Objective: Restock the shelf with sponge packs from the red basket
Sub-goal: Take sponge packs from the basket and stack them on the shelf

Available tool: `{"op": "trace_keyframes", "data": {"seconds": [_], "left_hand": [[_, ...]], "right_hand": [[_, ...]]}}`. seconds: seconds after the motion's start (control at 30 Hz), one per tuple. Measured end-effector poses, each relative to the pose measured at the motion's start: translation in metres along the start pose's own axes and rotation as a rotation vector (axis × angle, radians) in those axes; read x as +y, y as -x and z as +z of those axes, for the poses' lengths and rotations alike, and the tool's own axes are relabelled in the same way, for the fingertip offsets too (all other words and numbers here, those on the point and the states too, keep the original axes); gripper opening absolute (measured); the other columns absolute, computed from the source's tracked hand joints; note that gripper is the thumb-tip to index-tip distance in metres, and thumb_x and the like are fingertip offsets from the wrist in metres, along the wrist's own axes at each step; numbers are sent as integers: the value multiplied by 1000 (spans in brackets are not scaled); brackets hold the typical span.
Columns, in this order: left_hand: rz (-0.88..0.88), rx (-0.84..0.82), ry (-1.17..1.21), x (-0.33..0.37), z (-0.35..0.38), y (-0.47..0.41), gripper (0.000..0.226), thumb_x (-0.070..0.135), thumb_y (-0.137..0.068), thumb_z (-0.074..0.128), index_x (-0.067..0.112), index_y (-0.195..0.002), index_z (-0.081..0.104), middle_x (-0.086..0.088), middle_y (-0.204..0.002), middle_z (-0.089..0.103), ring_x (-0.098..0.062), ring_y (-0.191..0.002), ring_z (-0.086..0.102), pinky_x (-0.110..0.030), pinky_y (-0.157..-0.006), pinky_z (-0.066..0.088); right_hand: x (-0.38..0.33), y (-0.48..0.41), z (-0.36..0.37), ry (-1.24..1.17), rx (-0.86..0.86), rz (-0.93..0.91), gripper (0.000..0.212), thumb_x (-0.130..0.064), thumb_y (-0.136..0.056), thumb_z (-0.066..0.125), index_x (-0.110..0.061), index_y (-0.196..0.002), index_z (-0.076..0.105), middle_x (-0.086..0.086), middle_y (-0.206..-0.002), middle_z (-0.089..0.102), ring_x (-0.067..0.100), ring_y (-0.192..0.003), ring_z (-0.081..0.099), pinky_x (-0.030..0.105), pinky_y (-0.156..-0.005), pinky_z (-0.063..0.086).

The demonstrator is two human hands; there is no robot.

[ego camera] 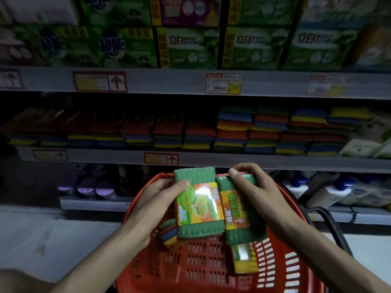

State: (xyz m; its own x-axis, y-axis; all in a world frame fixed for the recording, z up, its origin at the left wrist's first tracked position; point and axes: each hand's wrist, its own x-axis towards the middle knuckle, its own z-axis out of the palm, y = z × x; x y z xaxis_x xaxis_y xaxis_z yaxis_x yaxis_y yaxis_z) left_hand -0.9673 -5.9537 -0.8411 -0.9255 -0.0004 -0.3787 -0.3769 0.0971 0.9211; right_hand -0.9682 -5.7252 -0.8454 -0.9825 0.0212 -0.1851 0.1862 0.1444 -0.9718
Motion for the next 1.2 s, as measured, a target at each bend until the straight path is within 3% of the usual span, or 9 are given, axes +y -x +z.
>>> {"op": "trace_keyframes", "data": {"seconds": [0.17,0.33,0.4,0.5,0.67,0.83,0.9,1.03,1.2], "left_hand": [[-86,-201,-119,-2,-12,-2,43,42,-65,81,40,-107,71,0,-103,79,-21,-95,75,-38,-75,56],[-113,-524,-231,1,-15,7,63,20,-69,75,52,-123,65,16,-117,74,-6,-108,70,-24,-94,56],[-121,-557,-236,-1,-13,9,63,18,-69,74,53,-120,66,18,-114,75,-3,-105,70,-18,-89,55],[-119,-478,-206,0,-10,7,61,23,-64,74,55,-115,68,12,-107,77,-4,-98,71,-13,-74,54],[-64,-278,-103,1,-7,-3,68,25,-62,76,56,-122,64,3,-105,78,-18,-92,75,-33,-73,56],[1,-185,73,12,-13,-7,83,25,-66,80,65,-133,51,4,-109,78,-19,-89,75,-44,-76,59],[36,-154,158,18,-16,-9,75,17,-75,79,56,-135,55,-2,-110,78,-20,-89,74,-45,-81,58],[145,-4,300,20,-18,-16,65,18,-72,79,35,-132,62,-5,-114,77,-23,-97,75,-47,-89,56],[131,256,520,11,-7,-24,60,24,-76,84,26,-127,54,-4,-118,74,-22,-104,74,-41,-81,58]], "right_hand": [[-7,0,-8,83,-5,-101,31,-42,-85,74,-31,-112,66,-2,-102,74,13,-78,76,21,-62,58],[1,8,-7,195,-164,-141,43,-45,-83,72,-38,-124,59,-6,-118,62,6,-90,73,22,-72,59],[5,10,-6,232,-188,-147,46,-49,-83,72,-39,-125,57,-6,-119,62,7,-93,72,28,-75,61],[4,5,-10,407,-110,-237,52,-64,-78,68,-43,-124,56,-16,-122,57,1,-104,63,31,-86,60],[1,-3,-17,599,67,-380,58,-76,-76,63,-40,-121,60,-20,-115,50,-2,-106,55,29,-86,55],[-1,-2,-22,503,227,-410,32,-65,-87,57,-44,-109,62,-17,-110,51,-8,-103,54,28,-82,55],[-2,-2,-24,464,215,-381,30,-64,-87,57,-44,-109,62,-18,-111,51,-6,-102,55,31,-82,57],[1,2,-25,437,115,-329,38,-60,-88,57,-46,-123,63,-21,-119,51,-4,-109,55,31,-88,57],[4,13,-8,400,-8,-357,32,-51,-95,57,-49,-126,65,-22,-112,67,-3,-107,63,26,-88,52]]}}
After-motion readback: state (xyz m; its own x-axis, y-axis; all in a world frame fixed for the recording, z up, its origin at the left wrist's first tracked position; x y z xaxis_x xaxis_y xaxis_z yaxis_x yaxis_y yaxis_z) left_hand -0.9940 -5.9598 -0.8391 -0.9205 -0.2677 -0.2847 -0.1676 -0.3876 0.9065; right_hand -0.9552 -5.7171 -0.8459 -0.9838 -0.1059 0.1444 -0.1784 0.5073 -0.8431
